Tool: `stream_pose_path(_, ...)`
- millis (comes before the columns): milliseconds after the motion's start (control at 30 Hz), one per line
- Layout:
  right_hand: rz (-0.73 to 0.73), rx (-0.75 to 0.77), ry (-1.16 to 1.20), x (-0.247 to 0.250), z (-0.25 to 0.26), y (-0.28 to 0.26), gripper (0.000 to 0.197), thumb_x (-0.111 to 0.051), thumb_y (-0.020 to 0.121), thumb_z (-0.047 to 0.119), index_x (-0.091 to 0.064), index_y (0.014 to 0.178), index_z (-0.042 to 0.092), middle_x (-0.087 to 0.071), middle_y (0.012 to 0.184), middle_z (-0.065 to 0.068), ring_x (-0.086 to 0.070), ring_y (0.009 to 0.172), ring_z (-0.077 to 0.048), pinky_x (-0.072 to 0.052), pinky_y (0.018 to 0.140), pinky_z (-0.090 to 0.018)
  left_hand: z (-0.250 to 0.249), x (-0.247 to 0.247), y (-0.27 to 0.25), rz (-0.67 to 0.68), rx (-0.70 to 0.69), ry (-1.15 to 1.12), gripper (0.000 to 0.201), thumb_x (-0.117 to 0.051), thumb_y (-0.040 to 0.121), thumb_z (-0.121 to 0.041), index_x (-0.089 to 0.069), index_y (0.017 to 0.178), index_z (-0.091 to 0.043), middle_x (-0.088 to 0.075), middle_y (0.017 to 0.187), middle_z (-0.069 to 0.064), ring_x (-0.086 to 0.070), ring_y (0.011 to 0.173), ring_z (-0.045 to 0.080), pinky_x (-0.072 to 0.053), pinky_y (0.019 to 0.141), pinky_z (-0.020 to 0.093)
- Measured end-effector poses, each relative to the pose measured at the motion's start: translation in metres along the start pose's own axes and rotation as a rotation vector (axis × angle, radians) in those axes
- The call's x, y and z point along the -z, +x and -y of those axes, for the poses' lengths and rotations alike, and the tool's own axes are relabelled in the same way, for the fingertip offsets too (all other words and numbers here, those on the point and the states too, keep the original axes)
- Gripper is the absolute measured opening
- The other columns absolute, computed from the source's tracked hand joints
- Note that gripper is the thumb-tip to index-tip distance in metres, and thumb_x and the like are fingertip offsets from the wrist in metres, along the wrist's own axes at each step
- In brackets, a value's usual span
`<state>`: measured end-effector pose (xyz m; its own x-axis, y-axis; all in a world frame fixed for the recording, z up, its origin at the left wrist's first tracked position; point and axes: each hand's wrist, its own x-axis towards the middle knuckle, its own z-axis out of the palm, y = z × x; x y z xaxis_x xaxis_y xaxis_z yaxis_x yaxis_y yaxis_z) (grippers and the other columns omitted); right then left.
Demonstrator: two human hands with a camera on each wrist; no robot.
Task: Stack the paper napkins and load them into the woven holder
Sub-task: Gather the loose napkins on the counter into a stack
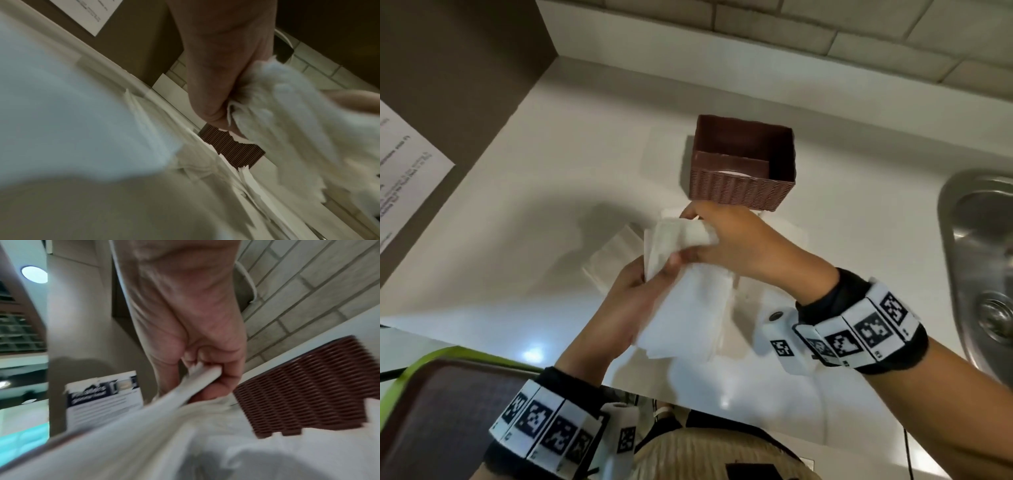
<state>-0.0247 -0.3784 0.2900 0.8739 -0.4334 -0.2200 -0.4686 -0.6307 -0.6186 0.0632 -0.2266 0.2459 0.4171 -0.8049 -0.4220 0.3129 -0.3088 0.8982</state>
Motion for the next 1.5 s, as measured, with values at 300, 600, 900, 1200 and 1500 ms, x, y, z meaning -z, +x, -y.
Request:
stream_pose_path(300,0.046,-0.56,-0.383,0.029,-0.111,-0.013,0.092,-0.075,0.069,0.061,-0.039,0.142,0.017,-0.041,0.135,-0.015,-0.038,0.129,-0.036,-0.036,0.102,-0.044,0.01,0.051,-0.002,-0.34,0.05,-0.171,0.03,-0.062,0.092,-0.037,-0.069,0.113,-0.017,-0.079,0.092,0.0,-0.076,0.076,0.012,-0.057,0.054,0.022)
stream_pose_path(600,0.048,-0.509,-0.162,0.027,-0.126,-0.001,0.077,-0.087,0.067,0.035,-0.052,0.131,0.011,-0.059,0.127,-0.011,-0.052,0.105,-0.024,-0.04,0.084,-0.03,0.022,0.069,-0.007,-0.43,0.126,-0.181,0.05,-0.062,0.087,-0.052,-0.065,0.124,-0.018,-0.076,0.106,0.004,-0.074,0.092,0.019,-0.055,0.065,0.03)
stream_pose_path(900,0.195,-0.347,0.234,0.094,-0.092,-0.037,0.02,-0.074,0.077,0.032,-0.075,0.094,0.021,-0.08,0.091,0.007,-0.074,0.084,-0.007,-0.051,0.079,-0.024,0.032,0.062,-0.01,-0.359,0.175,-0.231,0.048,-0.056,0.091,-0.049,-0.06,0.126,-0.016,-0.075,0.111,0.008,-0.074,0.094,0.023,-0.057,0.067,0.034)
stream_pose_path(1200,0.146,-0.284,-0.116,0.027,-0.082,0.038,0.042,-0.068,0.089,0.028,-0.061,0.127,0.012,-0.059,0.134,-0.006,-0.055,0.12,-0.024,-0.037,0.089,-0.026,0.031,0.06,-0.012,-0.331,0.164,-0.228,0.029,-0.056,0.093,-0.045,-0.064,0.107,-0.021,-0.08,0.084,-0.003,-0.077,0.074,0.012,-0.057,0.06,0.029)
stream_pose_path(1500,-0.07,-0.414,-0.395,-0.01,-0.093,0.033,0.074,-0.076,0.075,0.048,-0.05,0.129,0.005,-0.058,0.127,-0.017,-0.056,0.116,-0.036,-0.047,0.088,-0.04,0.035,0.073,-0.024,-0.402,0.17,-0.231,0.027,-0.056,0.092,-0.046,-0.065,0.104,-0.023,-0.079,0.087,-0.001,-0.075,0.08,0.017,-0.055,0.067,0.035)
